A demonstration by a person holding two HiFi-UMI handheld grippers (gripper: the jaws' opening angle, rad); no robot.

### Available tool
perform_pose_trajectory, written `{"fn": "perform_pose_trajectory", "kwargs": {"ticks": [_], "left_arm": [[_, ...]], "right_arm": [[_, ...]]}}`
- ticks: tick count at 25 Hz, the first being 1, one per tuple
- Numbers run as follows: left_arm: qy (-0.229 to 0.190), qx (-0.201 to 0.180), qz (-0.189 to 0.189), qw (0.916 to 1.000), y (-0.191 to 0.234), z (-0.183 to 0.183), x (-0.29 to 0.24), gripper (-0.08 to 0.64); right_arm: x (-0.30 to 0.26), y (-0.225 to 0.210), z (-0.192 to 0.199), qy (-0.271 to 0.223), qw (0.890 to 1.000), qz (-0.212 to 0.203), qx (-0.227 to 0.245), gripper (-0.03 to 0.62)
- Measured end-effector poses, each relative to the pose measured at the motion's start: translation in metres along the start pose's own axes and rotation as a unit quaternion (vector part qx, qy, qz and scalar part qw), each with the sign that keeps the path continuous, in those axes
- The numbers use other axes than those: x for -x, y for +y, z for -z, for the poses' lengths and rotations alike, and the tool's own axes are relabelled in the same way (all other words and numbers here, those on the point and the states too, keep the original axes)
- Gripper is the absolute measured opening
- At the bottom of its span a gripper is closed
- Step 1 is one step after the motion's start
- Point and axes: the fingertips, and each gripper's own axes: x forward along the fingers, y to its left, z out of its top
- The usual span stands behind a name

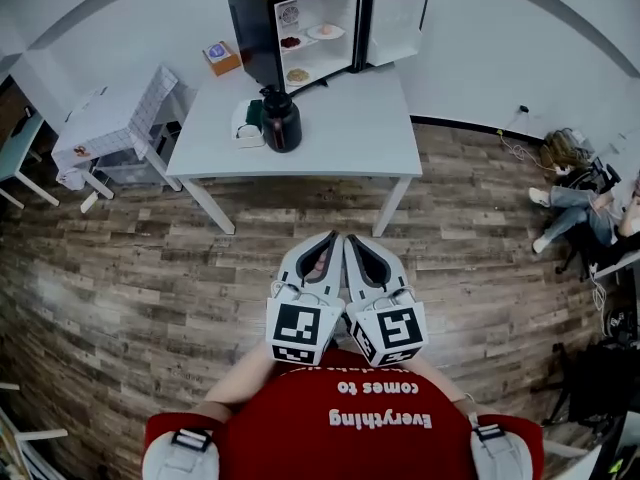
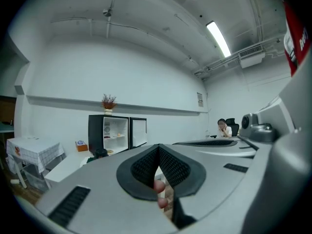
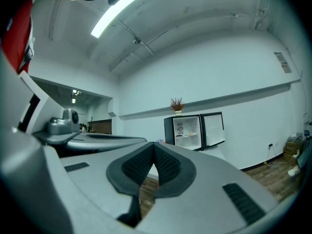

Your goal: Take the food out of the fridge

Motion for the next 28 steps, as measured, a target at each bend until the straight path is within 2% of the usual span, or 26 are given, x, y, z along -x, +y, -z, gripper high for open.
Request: {"fn": "perform_pose_trajectory", "kwargs": {"ticks": [5, 9, 20, 28], "left_arm": [[-0.012, 0.003, 0.002, 0.9999, 0.045, -0.012, -0.027, 0.002], [0.009, 0.02, 0.01, 0.9997, 0.071, 0.005, -0.044, 0.002], [0.028, 0.039, 0.017, 0.9987, 0.096, 0.028, -0.074, 0.002], [0.031, 0.042, 0.011, 0.9986, 0.12, 0.027, -0.118, 0.002]], "right_arm": [[-0.053, -0.001, -0.012, -0.011, 1.0, 0.0, 0.014, 0.012], [-0.082, -0.002, -0.002, 0.005, 1.0, 0.006, 0.012, 0.012], [-0.12, -0.015, 0.019, 0.026, 1.0, 0.011, 0.006, 0.012], [-0.163, -0.042, 0.023, 0.032, 0.999, 0.004, 0.001, 0.012]]}}
